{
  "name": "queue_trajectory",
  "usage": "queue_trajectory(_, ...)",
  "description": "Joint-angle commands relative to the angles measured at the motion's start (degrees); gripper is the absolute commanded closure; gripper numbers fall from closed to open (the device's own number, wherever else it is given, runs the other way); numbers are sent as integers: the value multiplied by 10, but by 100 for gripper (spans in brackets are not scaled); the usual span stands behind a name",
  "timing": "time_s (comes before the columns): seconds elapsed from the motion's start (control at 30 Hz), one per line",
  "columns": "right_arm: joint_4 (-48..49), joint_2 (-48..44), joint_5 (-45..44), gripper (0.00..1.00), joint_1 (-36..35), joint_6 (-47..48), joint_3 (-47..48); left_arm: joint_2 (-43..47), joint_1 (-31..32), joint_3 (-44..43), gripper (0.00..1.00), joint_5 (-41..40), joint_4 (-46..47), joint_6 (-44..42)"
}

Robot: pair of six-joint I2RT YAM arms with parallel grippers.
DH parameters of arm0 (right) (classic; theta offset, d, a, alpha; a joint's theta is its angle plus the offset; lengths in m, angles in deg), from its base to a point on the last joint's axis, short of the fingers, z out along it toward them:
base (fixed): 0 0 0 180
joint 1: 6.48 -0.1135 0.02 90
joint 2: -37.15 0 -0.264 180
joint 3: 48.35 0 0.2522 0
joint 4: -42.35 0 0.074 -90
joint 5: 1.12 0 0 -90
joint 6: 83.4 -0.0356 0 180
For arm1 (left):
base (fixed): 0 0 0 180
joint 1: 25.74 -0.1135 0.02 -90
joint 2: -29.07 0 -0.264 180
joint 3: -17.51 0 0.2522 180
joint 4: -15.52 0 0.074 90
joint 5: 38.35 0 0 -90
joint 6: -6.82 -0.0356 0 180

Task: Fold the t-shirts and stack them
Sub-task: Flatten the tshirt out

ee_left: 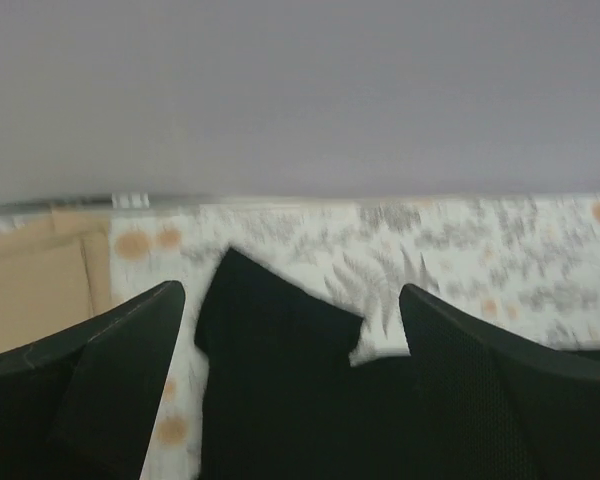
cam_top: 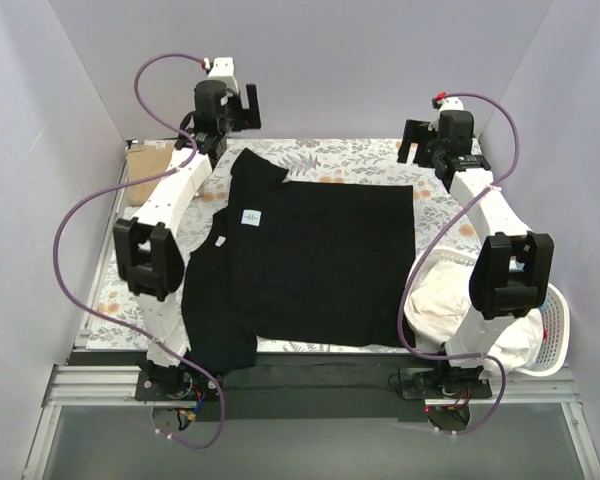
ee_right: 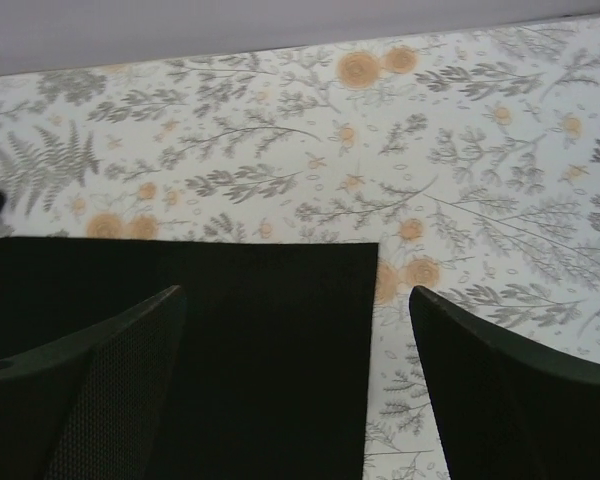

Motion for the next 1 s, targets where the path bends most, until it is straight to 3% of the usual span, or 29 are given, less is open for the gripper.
queue_trajectory(0.0, 12, -74, 115, 2, -10, -11, -39, 137, 4, 109, 11, 56, -19, 31)
queue_trajectory(0.13, 12, -125, 133, 2, -54, -2, -113, 234, 4, 317, 11, 74, -29, 49)
queue_trajectory(0.37, 13, -152, 110, 3, -162, -35, -213, 369, -4, 530, 11, 50, -15, 87)
queue_trajectory(0.7, 16, -83, 140, 5, -177, -80, -242, 394, -63, 622, 11, 158, 18, 161)
queue_trajectory(0.97, 16, -28, 119, 6, -177, -82, -228, 342, -91, 653, 11, 219, 72, 231)
